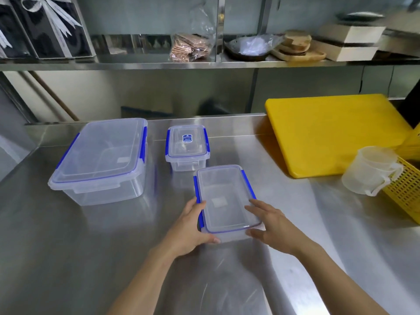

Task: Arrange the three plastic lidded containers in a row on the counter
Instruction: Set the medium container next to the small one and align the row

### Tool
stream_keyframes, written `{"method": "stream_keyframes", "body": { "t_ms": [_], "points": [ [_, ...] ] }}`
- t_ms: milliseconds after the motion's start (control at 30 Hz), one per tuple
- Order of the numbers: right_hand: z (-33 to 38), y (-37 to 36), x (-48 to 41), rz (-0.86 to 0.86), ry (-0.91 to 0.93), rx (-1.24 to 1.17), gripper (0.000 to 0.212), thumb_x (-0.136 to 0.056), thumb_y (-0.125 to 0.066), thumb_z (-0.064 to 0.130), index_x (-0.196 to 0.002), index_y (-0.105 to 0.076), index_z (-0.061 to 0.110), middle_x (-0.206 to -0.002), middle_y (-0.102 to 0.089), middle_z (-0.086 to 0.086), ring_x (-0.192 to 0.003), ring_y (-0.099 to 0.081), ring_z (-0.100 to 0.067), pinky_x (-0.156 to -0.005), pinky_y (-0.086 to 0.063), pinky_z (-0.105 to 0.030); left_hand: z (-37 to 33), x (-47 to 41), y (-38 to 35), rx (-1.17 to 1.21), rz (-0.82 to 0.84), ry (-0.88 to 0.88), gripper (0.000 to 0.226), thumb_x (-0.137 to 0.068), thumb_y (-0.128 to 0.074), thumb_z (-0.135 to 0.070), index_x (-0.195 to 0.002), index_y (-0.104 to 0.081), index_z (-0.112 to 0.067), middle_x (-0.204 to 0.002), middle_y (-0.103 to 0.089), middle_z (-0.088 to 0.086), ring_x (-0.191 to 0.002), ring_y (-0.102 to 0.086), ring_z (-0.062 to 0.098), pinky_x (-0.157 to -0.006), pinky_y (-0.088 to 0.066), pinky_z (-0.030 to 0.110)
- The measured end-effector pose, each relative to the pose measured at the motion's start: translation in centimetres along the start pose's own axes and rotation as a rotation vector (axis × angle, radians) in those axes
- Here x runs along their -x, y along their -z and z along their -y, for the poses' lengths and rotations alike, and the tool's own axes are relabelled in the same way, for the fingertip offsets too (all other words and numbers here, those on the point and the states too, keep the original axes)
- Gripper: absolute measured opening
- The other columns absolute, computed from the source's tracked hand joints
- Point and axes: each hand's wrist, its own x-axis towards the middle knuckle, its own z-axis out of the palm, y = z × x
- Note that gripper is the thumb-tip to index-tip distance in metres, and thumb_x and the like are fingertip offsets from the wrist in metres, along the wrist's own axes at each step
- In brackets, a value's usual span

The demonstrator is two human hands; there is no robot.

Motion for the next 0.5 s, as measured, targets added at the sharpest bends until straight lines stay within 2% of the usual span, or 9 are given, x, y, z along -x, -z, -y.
{"method": "stream_keyframes", "body": {
  "t_ms": [67, 133, 167, 200, 267, 333, 400, 467, 500],
  "points": [
    [-1.0, -0.2, -0.3, -0.07, 0.021, 0.054, 0.059, -0.088, -0.056, 0.036, -0.14, -0.032, 0.022, -0.154, -0.022, 0.001, -0.139, -0.023, -0.016, -0.111, -0.022, -0.029, -0.8, -1.2, -1.2, -0.006, -0.108, -0.053, 0.091, -0.062, -0.081, -0.042, -0.138, -0.036, -0.021, -0.145, -0.021, -0.011, -0.126, -0.031, 0.004, -0.103, -0.027, 0.017],
    [-2.0, -0.2, -0.9, -0.117, 0.029, 0.116, 0.058, -0.09, -0.051, 0.039, -0.14, -0.03, 0.023, -0.154, -0.023, 0.002, -0.139, -0.023, -0.014, -0.11, -0.026, -0.03, -1.6, -2.4, -2.4, -0.016, -0.237, -0.111, 0.068, -0.07, -0.078, -0.034, -0.129, -0.049, -0.017, -0.128, -0.036, -0.008, -0.112, -0.041, 0.005, -0.089, -0.027, 0.002],
    [-2.5, -0.2, -1.3, -0.133, 0.026, 0.138, 0.057, -0.09, -0.049, 0.041, -0.141, -0.029, 0.024, -0.154, -0.023, 0.003, -0.139, -0.023, -0.014, -0.109, -0.027, -0.03, -2.0, -3.0, -2.9, -0.03, -0.3, -0.124, 0.058, -0.074, -0.076, -0.03, -0.125, -0.054, -0.017, -0.119, -0.04, -0.008, -0.103, -0.044, 0.005, -0.083, -0.028, -0.001],
    [-3.0, 0.0, -1.8, -0.144, 0.019, 0.153, 0.057, -0.091, -0.047, 0.043, -0.141, -0.028, 0.024, -0.154, -0.022, 0.004, -0.139, -0.023, -0.014, -0.108, -0.028, -0.03, -2.4, -3.6, -3.2, -0.059, -0.358, -0.123, 0.049, -0.077, -0.073, -0.028, -0.122, -0.056, -0.017, -0.112, -0.044, -0.009, -0.096, -0.047, 0.007, -0.078, -0.032, 0.002],
    [-3.8, 0.2, -3.1, -0.148, 0.003, 0.167, 0.059, -0.091, -0.045, 0.046, -0.142, -0.025, 0.025, -0.155, -0.02, 0.003, -0.14, -0.021, -0.015, -0.107, -0.03, -0.032, -3.2, -4.8, -3.6, -0.139, -0.456, -0.103, 0.039, -0.08, -0.07, -0.027, -0.116, -0.06, -0.016, -0.11, -0.054, -0.005, -0.092, -0.054, 0.016, -0.078, -0.041, 0.018],
    [-4.5, 0.3, -4.5, -0.128, -0.018, 0.173, 0.066, -0.089, -0.045, 0.05, -0.144, -0.018, 0.023, -0.156, -0.015, 0.002, -0.143, -0.013, -0.016, -0.11, -0.028, -0.034, -3.9, -6.0, -3.9, -0.213, -0.503, -0.085, 0.036, -0.082, -0.066, -0.027, -0.116, -0.06, -0.016, -0.113, -0.06, -0.001, -0.097, -0.057, 0.022, -0.081, -0.044, 0.03],
    [-5.2, 0.5, -6.1, -0.093, -0.034, 0.203, 0.076, -0.087, -0.044, 0.054, -0.145, -0.008, 0.02, -0.158, -0.007, 0.0, -0.144, -0.004, -0.017, -0.114, -0.021, -0.035, -4.5, -7.2, -4.3, -0.29, -0.518, -0.091, 0.039, -0.085, -0.061, -0.029, -0.122, -0.057, -0.016, -0.119, -0.061, 0.0, -0.105, -0.057, 0.024, -0.086, -0.043, 0.034],
    [-5.9, 1.0, -7.8, -0.069, -0.047, 0.228, 0.083, -0.086, -0.043, 0.058, -0.145, -0.001, 0.018, -0.158, 0.0, -0.002, -0.144, 0.003, -0.02, -0.116, -0.013, -0.036, -4.8, -8.6, -4.4, -0.364, -0.487, -0.092, 0.049, -0.088, -0.054, -0.033, -0.134, -0.044, -0.018, -0.135, -0.052, 0.0, -0.121, -0.049, 0.022, -0.097, -0.038, 0.033],
    [-6.1, 1.3, -8.7, -0.061, -0.051, 0.23, 0.085, -0.086, -0.042, 0.059, -0.145, 0.002, 0.017, -0.158, 0.002, -0.003, -0.144, 0.005, -0.02, -0.116, -0.01, -0.037, -4.7, -9.4, -4.5, -0.395, -0.444, -0.088, 0.058, -0.089, -0.051, -0.036, -0.14, -0.033, -0.018, -0.146, -0.04, -0.001, -0.132, -0.038, 0.019, -0.106, -0.031, 0.031]
  ]
}}
